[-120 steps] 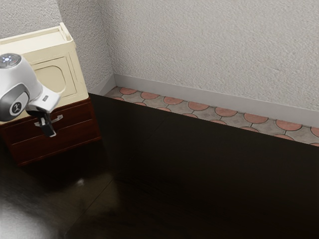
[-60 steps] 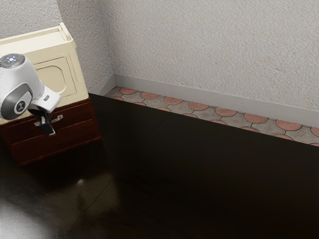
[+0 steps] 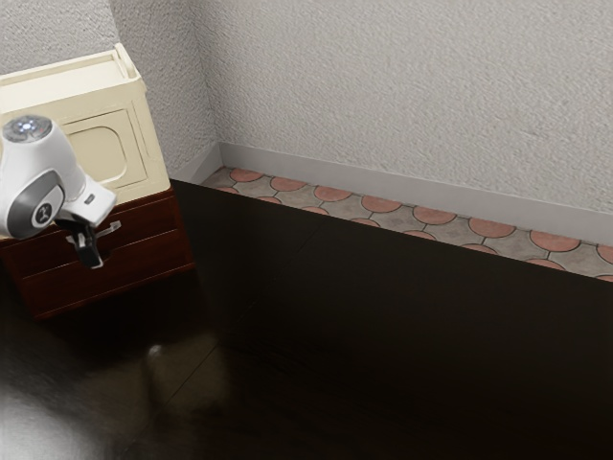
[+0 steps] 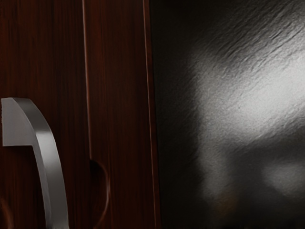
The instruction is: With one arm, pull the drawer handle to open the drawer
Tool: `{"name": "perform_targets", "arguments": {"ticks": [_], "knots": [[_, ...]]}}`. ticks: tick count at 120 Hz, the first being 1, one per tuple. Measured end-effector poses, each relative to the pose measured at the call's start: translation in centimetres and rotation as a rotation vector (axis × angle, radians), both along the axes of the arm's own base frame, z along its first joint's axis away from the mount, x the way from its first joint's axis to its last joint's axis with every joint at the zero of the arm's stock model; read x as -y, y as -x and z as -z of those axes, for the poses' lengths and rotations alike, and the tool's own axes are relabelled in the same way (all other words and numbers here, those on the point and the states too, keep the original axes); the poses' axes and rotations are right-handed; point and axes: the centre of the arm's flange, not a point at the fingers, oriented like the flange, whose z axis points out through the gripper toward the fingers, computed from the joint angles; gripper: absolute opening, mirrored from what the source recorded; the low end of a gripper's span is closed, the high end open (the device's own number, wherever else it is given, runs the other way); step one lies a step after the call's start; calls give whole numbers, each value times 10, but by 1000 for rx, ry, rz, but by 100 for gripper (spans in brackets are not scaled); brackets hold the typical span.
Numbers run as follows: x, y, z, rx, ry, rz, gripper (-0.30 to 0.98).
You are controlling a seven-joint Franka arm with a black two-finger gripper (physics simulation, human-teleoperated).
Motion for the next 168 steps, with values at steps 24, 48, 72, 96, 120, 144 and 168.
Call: {"name": "perform_targets", "arguments": {"ticks": [24, 48, 72, 96, 120, 144, 168], "knots": [[-6, -3, 4, -2, -5, -2, 69], [-5, -4, 12, -12, -1, -1, 64], [-5, -4, 11, -12, -1, 0, 54], [-4, -4, 10, -13, 1, -1, 39], [-4, -4, 7, -11, 2, -3, 24], [-3, -4, 2, -8, 5, -9, 9], [2, -3, -2, -15, 12, -11, -2]]}}
